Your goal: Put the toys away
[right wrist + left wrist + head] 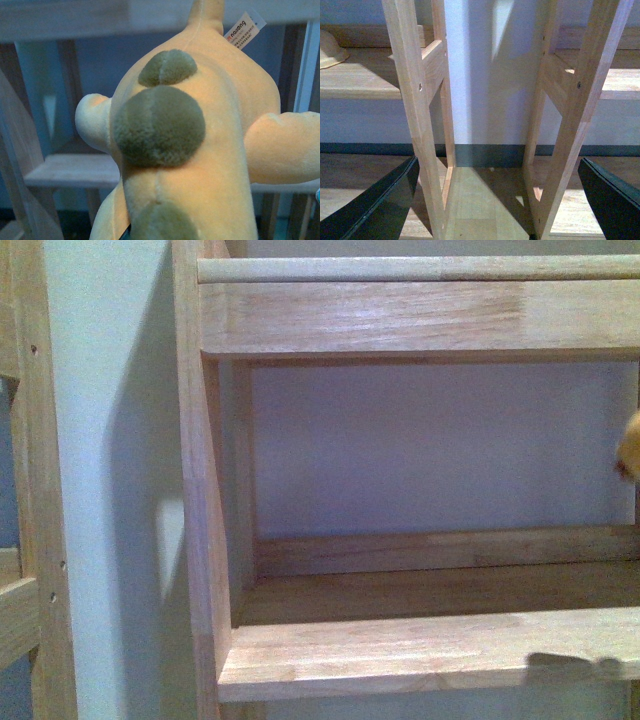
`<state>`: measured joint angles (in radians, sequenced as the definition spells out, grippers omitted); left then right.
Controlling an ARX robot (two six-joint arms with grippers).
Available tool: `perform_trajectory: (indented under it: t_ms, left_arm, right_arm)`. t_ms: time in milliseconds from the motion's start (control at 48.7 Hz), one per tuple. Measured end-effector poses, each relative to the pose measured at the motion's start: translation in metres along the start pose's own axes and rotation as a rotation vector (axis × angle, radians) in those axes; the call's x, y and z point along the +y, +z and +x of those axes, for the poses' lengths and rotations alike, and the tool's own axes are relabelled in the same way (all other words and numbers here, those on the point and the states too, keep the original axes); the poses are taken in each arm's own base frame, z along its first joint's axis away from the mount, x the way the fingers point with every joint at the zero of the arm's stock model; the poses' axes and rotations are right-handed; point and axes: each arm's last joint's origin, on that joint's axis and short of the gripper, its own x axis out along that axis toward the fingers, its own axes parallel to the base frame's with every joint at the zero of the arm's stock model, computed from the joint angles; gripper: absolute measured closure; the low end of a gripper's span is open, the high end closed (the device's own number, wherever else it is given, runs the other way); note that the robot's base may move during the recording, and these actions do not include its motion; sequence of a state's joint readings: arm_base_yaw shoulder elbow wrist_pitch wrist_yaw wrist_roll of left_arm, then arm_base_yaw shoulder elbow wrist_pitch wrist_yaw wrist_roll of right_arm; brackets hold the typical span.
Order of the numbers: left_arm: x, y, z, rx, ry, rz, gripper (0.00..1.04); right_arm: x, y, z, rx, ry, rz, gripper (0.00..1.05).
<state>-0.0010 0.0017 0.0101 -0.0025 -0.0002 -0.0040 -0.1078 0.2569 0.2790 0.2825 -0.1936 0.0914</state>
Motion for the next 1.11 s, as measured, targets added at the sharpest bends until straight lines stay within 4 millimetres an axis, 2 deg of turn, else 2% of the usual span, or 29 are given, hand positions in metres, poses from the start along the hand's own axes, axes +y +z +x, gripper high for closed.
perform_trajectory:
  t_ms: [205,308,451,534,780,985,1108]
  left_arm:
    - [0.000,0.000,0.000,0.000,0.000,0.000,0.06]
    - [0.000,0.000,0.000,0.000,0.000,0.000,0.06]
    - [0.000,0.000,0.000,0.000,0.000,0.000,0.06]
    - [0.000,0.000,0.000,0.000,0.000,0.000,0.06]
    - [0.000,0.000,0.000,0.000,0.000,0.000,0.06]
    - [0.000,0.000,0.000,0.000,0.000,0.000,0.06]
    - [0.000,0.000,0.000,0.000,0.000,0.000,0.06]
  right_arm:
    - [-0.001,0.056,0.024,-0.099,0.036,-0.021,0.98]
    - [-0.001,0.089,0.042,-0.142,0.044,-0.026,0.98]
    - [0.003,0.144,0.088,-0.186,0.061,-0.014,0.98]
    - [0.006,0.163,0.114,-0.173,0.062,0.007,0.98]
    - [0.023,0.190,0.172,-0.134,0.060,0.037,0.98]
    - [0.053,0.217,0.230,-0.130,0.143,0.097,0.98]
    - [0.064,0.219,0.254,-0.097,0.179,0.163,0.98]
